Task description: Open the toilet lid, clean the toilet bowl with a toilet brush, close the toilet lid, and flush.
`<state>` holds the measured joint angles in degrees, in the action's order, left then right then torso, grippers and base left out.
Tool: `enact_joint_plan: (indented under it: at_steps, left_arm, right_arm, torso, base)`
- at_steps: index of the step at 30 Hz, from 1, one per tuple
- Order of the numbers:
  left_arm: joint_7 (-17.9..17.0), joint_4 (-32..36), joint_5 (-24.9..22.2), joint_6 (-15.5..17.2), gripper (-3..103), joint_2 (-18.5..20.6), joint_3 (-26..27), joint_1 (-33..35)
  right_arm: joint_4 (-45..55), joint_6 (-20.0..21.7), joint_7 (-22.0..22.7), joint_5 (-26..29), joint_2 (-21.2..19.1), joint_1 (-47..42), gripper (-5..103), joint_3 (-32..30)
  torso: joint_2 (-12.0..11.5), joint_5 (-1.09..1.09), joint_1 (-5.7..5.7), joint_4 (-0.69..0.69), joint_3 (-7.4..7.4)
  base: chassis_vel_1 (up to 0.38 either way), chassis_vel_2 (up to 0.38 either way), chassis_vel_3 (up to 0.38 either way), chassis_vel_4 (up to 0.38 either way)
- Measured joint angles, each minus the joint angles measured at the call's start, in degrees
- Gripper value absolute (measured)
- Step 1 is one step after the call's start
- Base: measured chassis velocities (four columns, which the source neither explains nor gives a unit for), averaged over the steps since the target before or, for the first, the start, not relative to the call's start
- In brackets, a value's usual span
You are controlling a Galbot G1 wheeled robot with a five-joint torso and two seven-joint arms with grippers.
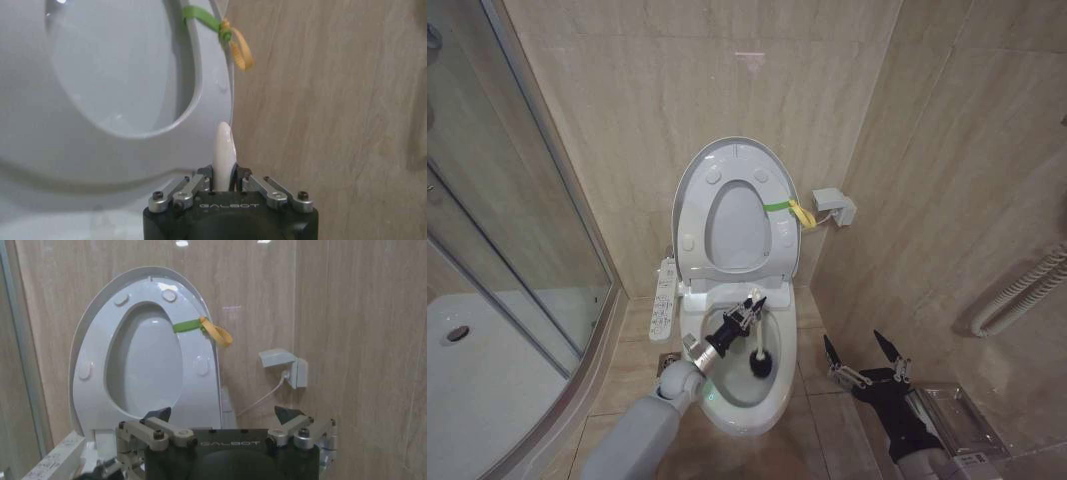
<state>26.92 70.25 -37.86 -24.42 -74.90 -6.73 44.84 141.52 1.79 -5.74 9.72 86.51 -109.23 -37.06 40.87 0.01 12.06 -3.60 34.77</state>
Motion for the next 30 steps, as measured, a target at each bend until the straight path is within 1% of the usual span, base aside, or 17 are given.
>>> enact_joint_plan:
  at_steps: [3,6,9,13,15,17,19,21,23,24,26,29,30]
  left_arm:
    - [1.16,-3.23,-0.01,-1.37,21,-0.41,0.36,0.42]
    - [1.63,-3.80,0.05,-1.70,21,-0.22,0.50,0.73]
    - [1.67,-2.90,0.08,-1.66,22,-0.20,0.76,0.10]
    - [1.87,-0.87,-1.27,-1.64,22,-0.97,0.69,-1.01]
    - [2.82,-1.10,-1.86,-2.24,22,-1.90,0.63,-0.77]
    - [3.47,-1.92,-1.83,-2.70,22,-2.34,0.58,-0.30]
    - [4.83,-4.14,-1.24,-3.81,22,-3.03,0.59,0.87]
    - [6.30,-6.78,-0.38,-4.86,22,-3.54,0.82,1.41]
    - [6.88,-8.00,0.20,-5.21,22,-3.57,0.96,1.63]
    - [7.37,-8.78,0.66,-5.47,23,-3.50,1.14,1.94]
    - [7.63,-8.78,0.98,-5.53,23,-3.24,1.31,2.20]
    - [7.57,-5.33,1.43,-5.26,23,-2.56,1.91,2.86]
    - [7.53,-3.89,1.47,-5.12,26,-2.53,1.93,3.02]
  right_arm:
    - [0.00,0.00,0.00,0.00,0.00,0.00,100,0.00]
    - [0.00,0.00,0.00,0.00,0.00,0.00,100,0.00]
    - [0.00,0.00,0.00,0.00,0.00,0.00,100,0.00]
    - [0.00,0.00,0.00,0.00,0.00,0.00,100,0.00]
    - [0.00,0.00,0.00,0.00,0.00,0.00,100,0.00]
    - [0.00,0.00,0.00,0.00,0.00,0.00,100,0.00]
    - [0.00,0.00,0.00,0.00,0.00,0.00,100,0.00]
    - [0.00,0.00,0.00,0.00,0.00,0.00,100,0.00]
    - [0.00,0.00,0.00,0.00,0.00,0.00,100,0.00]
    - [0.00,0.00,0.00,0.00,0.00,0.00,100,0.00]
    - [0.00,0.00,0.00,0.00,0.00,0.00,100,0.00]
    - [0.00,0.00,0.00,0.00,0.00,0.00,100,0.00]
    - [0.00,0.00,0.00,0.00,0.00,0.00,100,0.00]
  torso:
    - [0.00,0.01,0.00,0.00,-0.01]
    - [0.00,0.00,0.00,0.02,0.00]
    - [0.00,0.01,0.00,0.02,0.00]
    - [-0.01,0.00,0.00,-0.03,0.00]
    - [-0.01,0.00,0.00,-0.02,0.01]
    - [-0.01,0.00,0.00,-0.03,0.00]
    - [-0.01,0.00,0.00,0.02,0.00]
    - [0.01,-0.01,-0.03,-0.01,-0.02]
    - [0.01,0.00,-0.03,-0.01,-0.02]
    - [0.00,-0.02,-0.02,0.01,0.00]
    - [0.00,-0.01,-0.02,0.01,0.00]
    - [0.00,0.00,-0.01,0.02,0.01]
    - [-0.01,0.00,-0.01,0.00,0.01]
  base:
    - [0.000,0.000,0.000,0.000]
    - [0.000,0.000,0.000,0.000]
    - [0.000,0.000,0.000,0.000]
    - [0.000,0.000,0.000,0.000]
    - [0.000,0.000,0.000,0.000]
    - [0.000,0.000,0.000,0.000]
    - [0.000,0.000,0.000,0.000]
    - [0.000,0.000,0.000,0.000]
    - [0.000,0.000,0.000,0.000]
    - [0.000,0.000,0.000,0.000]
    - [0.000,0.000,0.000,0.000]
    - [0.000,0.000,0.000,0.000]
    - [0.000,0.000,0.000,0.000]
